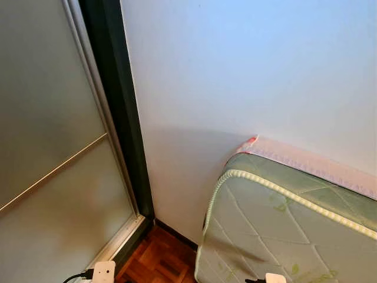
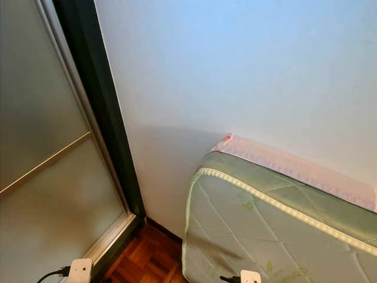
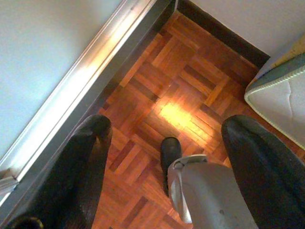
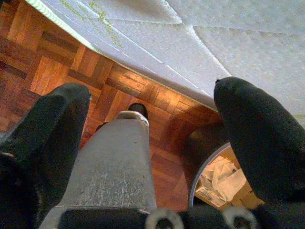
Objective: Clean up the room
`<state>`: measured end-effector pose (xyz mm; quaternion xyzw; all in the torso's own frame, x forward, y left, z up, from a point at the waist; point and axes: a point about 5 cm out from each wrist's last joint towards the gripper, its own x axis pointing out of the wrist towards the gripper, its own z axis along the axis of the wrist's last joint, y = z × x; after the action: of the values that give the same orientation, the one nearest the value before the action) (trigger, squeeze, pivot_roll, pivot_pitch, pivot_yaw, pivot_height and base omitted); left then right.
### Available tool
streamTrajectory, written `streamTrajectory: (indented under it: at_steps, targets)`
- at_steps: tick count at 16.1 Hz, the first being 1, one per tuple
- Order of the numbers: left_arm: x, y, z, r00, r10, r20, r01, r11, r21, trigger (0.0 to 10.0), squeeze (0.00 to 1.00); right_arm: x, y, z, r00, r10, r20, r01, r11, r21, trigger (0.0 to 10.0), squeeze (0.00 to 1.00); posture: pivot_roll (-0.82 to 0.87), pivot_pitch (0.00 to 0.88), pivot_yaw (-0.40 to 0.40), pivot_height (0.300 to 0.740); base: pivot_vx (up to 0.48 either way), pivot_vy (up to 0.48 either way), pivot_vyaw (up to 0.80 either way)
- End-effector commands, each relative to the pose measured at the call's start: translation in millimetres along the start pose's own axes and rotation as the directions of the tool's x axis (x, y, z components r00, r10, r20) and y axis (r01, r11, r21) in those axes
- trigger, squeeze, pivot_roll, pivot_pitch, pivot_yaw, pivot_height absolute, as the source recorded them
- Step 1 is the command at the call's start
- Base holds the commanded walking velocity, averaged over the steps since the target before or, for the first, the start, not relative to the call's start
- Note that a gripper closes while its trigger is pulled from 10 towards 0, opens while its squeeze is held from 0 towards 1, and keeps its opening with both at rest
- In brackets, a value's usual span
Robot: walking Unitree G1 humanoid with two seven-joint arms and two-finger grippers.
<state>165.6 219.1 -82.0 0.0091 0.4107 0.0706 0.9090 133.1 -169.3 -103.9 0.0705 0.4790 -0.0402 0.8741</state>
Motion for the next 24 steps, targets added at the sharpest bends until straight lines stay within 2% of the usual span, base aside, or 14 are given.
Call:
streamTrajectory:
  at_steps: [1,24]
  targets:
    - [10.1,-14.1,16.5,0.993,-0.057,-0.100,0.063,0.996,0.063,10.0,0.00,5.4,-39.9,65.5,0.998,0.031,0.053,-0.031,1.000,0.003,10.0,0.00,0.06,0.000,-0.064,0.740,0.000,0.000,0.00]
    - [10.6,-17.0,17.4,0.993,-0.060,-0.104,0.064,0.997,0.040,10.0,0.00,5.1,-43.2,68.4,0.999,0.020,0.049,-0.019,1.000,-0.010,10.0,0.00,0.07,0.000,-0.083,0.740,0.000,0.000,0.00]
